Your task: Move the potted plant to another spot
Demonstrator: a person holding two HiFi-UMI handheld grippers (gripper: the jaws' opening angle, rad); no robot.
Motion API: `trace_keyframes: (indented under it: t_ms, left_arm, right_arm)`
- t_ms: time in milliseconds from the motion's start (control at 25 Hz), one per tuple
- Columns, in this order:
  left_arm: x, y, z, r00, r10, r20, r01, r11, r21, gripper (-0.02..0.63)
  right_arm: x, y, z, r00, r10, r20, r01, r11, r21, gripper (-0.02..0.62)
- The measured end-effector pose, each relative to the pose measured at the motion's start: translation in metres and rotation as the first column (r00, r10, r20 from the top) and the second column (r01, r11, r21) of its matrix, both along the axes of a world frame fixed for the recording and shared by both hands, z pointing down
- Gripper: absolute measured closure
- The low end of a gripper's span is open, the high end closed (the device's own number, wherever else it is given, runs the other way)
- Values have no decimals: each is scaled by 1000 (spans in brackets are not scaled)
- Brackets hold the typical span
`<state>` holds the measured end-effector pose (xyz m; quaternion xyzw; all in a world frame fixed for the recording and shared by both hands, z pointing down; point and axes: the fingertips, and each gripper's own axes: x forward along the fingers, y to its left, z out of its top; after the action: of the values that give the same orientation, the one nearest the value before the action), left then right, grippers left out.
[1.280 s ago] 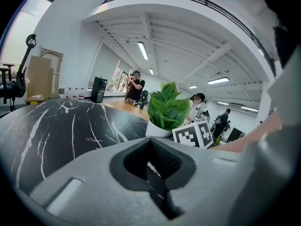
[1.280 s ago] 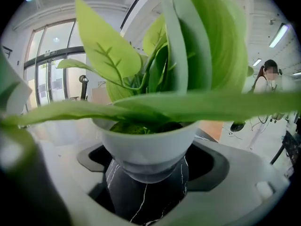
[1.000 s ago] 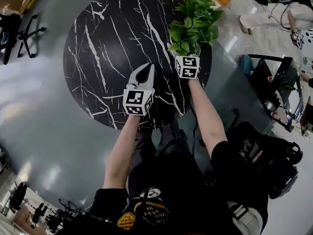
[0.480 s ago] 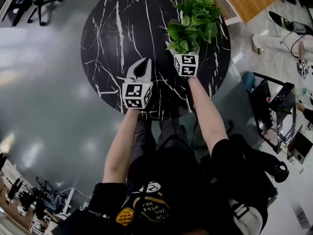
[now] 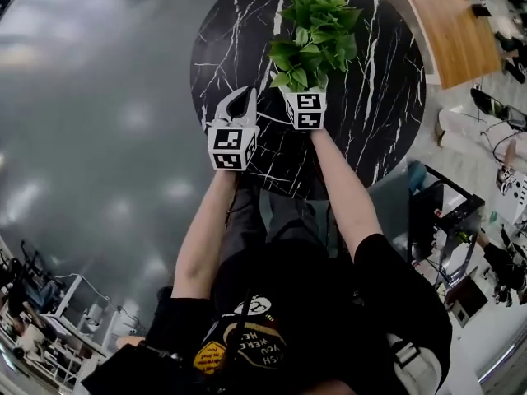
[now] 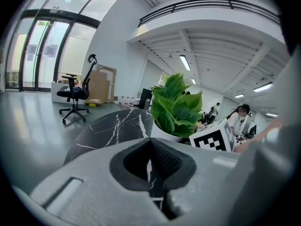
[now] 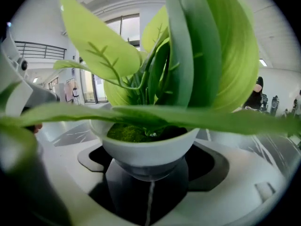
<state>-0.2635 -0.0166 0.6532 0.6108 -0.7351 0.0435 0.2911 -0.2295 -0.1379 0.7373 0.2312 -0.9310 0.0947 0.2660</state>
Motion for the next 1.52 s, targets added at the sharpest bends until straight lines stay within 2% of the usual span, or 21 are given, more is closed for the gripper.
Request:
trace_keyframes:
  t_ms: [320, 600, 760, 960, 1160, 1360, 1520]
  left_arm:
    - [-70, 67, 5, 985, -170, 10, 170, 985, -28, 601]
    - [-93, 116, 14, 959, -283, -17, 282, 958, -49, 601]
    - [-98, 123, 10, 954, -300, -11, 299, 953, -54, 602]
    - [-90, 113, 11, 963, -270, -14, 268, 961, -62, 601]
    - [-58, 68, 11, 983, -184, -21, 182, 982, -49, 601]
    - [-11, 15, 10, 997, -63, -34, 61, 997, -39, 603]
    - [32, -29, 4, 998, 45, -31, -46, 999, -25, 601]
  right_arm:
    - [-101, 83, 2, 982, -188, 17, 188, 982, 2, 114]
    - [-158, 147, 3, 944, -328, 32, 328, 945, -1, 114]
    - [-170, 165, -1, 927, -373, 32, 373, 928, 12, 114]
    - [-160, 157, 1, 930, -368, 22, 368, 930, 2, 115]
    - [-125, 124, 0, 941, -338, 9, 338, 941, 18, 114]
    - [-65, 69, -1, 975, -222, -6, 222, 975, 13, 114]
    - [-4, 21, -2, 995, -97, -15, 97, 995, 6, 115]
